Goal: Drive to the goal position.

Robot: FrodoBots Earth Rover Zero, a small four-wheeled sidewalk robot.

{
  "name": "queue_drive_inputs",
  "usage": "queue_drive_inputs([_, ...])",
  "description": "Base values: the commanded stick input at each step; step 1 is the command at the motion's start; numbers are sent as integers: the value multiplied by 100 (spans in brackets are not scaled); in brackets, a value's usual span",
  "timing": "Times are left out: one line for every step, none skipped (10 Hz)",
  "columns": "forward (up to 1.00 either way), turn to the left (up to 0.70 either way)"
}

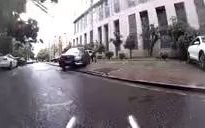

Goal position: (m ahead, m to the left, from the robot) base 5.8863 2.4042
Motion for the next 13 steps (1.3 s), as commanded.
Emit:
queue_drive_inputs([70, 0])
queue_drive_inputs([70, 0])
queue_drive_inputs([70, 0])
queue_drive_inputs([70, 0])
queue_drive_inputs([70, 0])
queue_drive_inputs([70, 0])
queue_drive_inputs([70, 0])
queue_drive_inputs([70, 0])
queue_drive_inputs([70, 0])
queue_drive_inputs([70, 0])
queue_drive_inputs([70, 14])
queue_drive_inputs([70, 14])
queue_drive_inputs([70, 14])
